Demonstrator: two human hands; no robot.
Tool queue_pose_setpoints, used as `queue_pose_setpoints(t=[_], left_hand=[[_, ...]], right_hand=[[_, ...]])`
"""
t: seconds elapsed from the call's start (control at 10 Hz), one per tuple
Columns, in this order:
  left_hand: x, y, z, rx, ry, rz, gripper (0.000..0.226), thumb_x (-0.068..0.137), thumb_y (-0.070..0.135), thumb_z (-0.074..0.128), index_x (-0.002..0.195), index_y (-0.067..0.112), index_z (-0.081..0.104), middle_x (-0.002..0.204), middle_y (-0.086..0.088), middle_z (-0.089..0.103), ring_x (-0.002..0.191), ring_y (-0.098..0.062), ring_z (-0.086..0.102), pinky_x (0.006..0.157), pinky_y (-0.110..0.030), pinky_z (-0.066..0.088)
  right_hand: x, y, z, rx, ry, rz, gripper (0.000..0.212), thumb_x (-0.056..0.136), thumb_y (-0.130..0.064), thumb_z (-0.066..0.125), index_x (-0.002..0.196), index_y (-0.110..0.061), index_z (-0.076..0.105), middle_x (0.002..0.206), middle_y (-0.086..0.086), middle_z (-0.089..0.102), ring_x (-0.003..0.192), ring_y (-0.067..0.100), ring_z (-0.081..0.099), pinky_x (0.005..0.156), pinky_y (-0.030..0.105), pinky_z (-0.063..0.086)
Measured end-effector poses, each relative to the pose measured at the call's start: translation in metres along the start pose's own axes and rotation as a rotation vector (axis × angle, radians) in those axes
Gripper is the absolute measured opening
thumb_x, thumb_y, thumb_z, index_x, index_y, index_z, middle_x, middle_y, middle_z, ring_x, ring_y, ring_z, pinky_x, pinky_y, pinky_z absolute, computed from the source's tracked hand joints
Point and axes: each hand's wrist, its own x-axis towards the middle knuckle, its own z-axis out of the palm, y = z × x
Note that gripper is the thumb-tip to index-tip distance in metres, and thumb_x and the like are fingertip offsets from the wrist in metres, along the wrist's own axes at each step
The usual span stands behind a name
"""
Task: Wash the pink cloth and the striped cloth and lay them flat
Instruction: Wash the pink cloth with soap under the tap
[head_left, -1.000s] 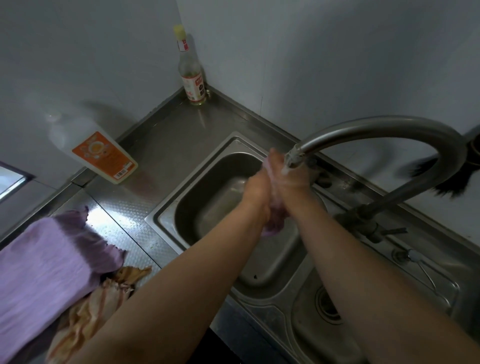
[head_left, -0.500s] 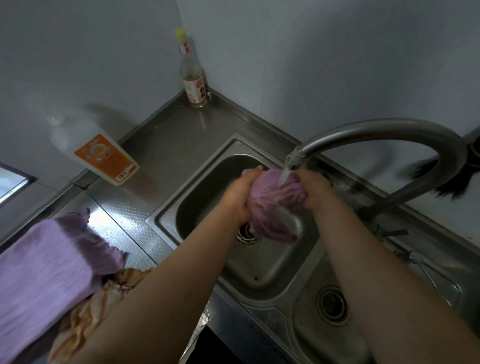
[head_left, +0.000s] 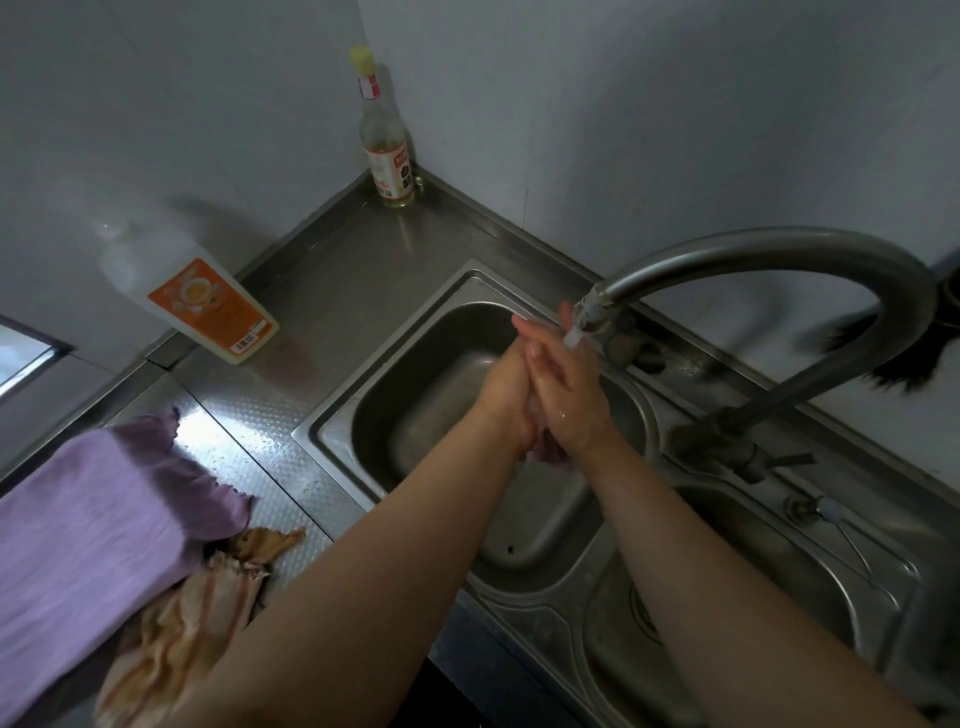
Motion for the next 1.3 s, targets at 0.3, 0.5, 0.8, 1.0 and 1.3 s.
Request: queue_pose_setpoints(t=[0.3,0.5,0.8,1.0,1.3], left_hand=[[0.007,-0.012,0.01,0.234,0.011,0.178,0.027,0.097,0.04,0.049,0.079,0.025,0.062,0.057,0.002,0.057,0.056,-0.011,0.055,0.054,-0.025,0.045],[0.006,-0.008,-0.02,0.117,-0.088,0.027,0.024,0.095,0.031,0.053,0.088,0.009,0.062,0.073,-0.008,0.065,0.062,-0.019,0.063,0.061,-0.028,0.051],[0.026,0.054,-0.076,0.138,0.022,0.117,0.024,0.092,0.02,0.061,0.105,0.001,0.06,0.094,-0.017,0.068,0.085,-0.028,0.066,0.082,-0.038,0.056],[0.025,0.045,-0.07,0.542,0.134,0.139,0.027,0.094,0.03,0.06,0.108,0.006,0.059,0.078,-0.009,0.062,0.045,-0.01,0.054,0.037,-0.02,0.042],[0.035,-0.002,-0.026,0.262,0.076,0.058,0.036,0.105,0.023,0.026,0.081,0.025,0.052,0.075,0.008,0.054,0.051,0.001,0.058,0.043,-0.014,0.047]], right_hand=[[0.031,-0.028,-0.009,0.362,0.231,0.654,0.038,0.101,-0.023,0.04,0.122,0.007,0.051,0.123,0.025,0.058,0.114,0.038,0.055,0.093,0.04,0.046],[0.05,-0.006,-0.016,0.437,0.22,0.692,0.027,0.098,-0.02,0.047,0.116,-0.004,0.059,0.112,0.015,0.064,0.103,0.032,0.063,0.073,0.029,0.055],[0.009,0.03,-0.057,-0.04,-0.658,0.375,0.034,0.093,-0.034,0.056,0.126,-0.031,0.05,0.125,-0.009,0.052,0.109,0.018,0.059,0.087,0.045,0.055],[0.014,0.017,-0.051,-0.1,-0.213,0.483,0.025,0.086,-0.022,0.065,0.11,-0.016,0.057,0.094,-0.001,0.062,0.08,0.013,0.063,0.063,0.025,0.051],[-0.006,-0.023,0.014,0.325,-0.184,0.295,0.056,0.098,-0.027,0.049,0.147,-0.036,0.024,0.126,-0.013,0.045,0.121,0.004,0.045,0.089,0.014,0.033]])
